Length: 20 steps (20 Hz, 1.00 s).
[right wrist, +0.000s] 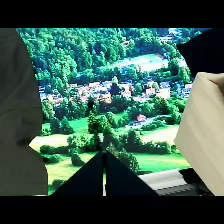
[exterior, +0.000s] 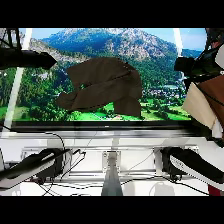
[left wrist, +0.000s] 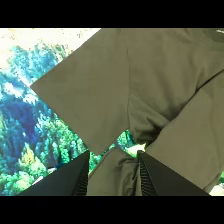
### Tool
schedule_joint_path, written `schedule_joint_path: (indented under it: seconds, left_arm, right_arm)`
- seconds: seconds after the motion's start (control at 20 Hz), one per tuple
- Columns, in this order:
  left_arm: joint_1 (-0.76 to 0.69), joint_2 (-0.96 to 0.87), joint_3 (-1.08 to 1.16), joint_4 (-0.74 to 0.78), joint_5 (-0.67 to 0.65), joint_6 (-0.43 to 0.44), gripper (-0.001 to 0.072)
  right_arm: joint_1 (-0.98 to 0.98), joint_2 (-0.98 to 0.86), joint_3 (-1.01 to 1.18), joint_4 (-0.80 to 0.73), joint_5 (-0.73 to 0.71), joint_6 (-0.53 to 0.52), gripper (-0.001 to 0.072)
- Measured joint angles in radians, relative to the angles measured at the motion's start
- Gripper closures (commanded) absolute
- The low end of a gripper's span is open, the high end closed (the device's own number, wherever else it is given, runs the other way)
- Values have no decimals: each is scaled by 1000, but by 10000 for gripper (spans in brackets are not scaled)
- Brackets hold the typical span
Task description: Fold the clothes and pants, and hang the long-sleeved shirts on hangers.
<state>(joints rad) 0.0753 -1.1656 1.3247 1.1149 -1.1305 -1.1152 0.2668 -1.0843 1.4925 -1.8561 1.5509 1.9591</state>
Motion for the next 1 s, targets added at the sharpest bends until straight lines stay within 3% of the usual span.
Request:
schedule_joint_path:
  seconds: [0.65, 0.8, 1.0]
  left_arm:
    - [0, 0, 0, 0, 0, 0, 384]
    - [0, 0, 0, 0, 0, 0, 383]
    - [0, 0, 0, 0, 0, 0, 383]
  right_arm:
    - [0, 0, 0, -15, -12, -40, 700]
    - [-1, -1, 0, -44, -119, -51, 700]
    - [-68, -25, 0, -89, -269, -144, 702]
